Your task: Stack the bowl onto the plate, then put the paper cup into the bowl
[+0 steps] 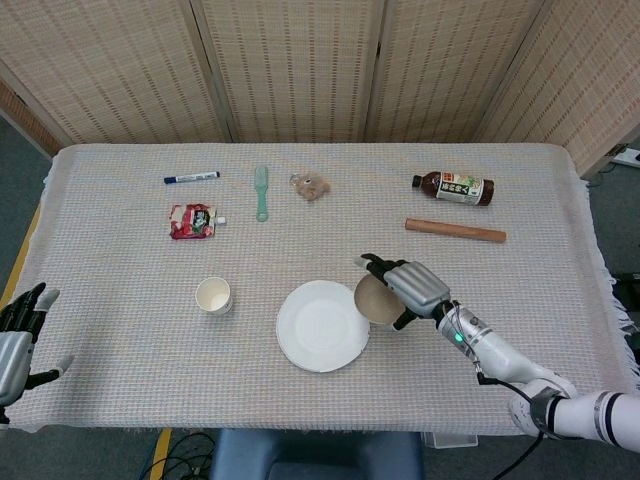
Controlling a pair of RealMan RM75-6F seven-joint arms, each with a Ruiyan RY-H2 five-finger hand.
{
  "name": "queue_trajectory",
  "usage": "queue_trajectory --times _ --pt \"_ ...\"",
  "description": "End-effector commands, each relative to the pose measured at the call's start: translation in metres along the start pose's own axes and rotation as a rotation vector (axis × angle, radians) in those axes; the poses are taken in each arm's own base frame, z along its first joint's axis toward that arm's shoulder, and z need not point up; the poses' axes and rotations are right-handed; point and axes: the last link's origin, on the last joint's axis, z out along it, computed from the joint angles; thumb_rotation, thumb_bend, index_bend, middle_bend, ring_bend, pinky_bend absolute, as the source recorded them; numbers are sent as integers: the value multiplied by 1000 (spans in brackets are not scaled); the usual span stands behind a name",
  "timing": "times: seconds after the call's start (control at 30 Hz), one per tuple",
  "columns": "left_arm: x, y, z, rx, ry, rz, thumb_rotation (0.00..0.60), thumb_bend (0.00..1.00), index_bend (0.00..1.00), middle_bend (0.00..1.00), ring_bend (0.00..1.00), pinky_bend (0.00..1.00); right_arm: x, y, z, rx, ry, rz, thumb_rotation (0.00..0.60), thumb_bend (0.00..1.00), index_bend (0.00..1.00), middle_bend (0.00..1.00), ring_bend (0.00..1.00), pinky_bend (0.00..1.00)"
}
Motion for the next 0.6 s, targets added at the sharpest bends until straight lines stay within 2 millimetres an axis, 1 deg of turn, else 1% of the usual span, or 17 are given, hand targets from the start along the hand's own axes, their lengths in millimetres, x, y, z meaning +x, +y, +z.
queue_trajectory --times 0.03,0.13,0.27,0.6 --pt "3 -3 -2 5 10 1 600 258 0 0 0 150 -8 -21 15 44 -27 -3 600 235 0 32 348 450" --pt "6 -8 -3 14 15 5 600 258 0 0 0 150 -16 -35 26 70 -41 -7 600 226 0 32 348 450" --pt "8 -11 -5 16 19 4 600 258 0 0 0 150 -24 -47 37 87 -55 -13 600 222 0 32 348 450" --pt "10 -24 -12 30 23 2 600 258 0 0 0 150 -39 -65 61 95 -76 -25 600 214 0 32 343 450"
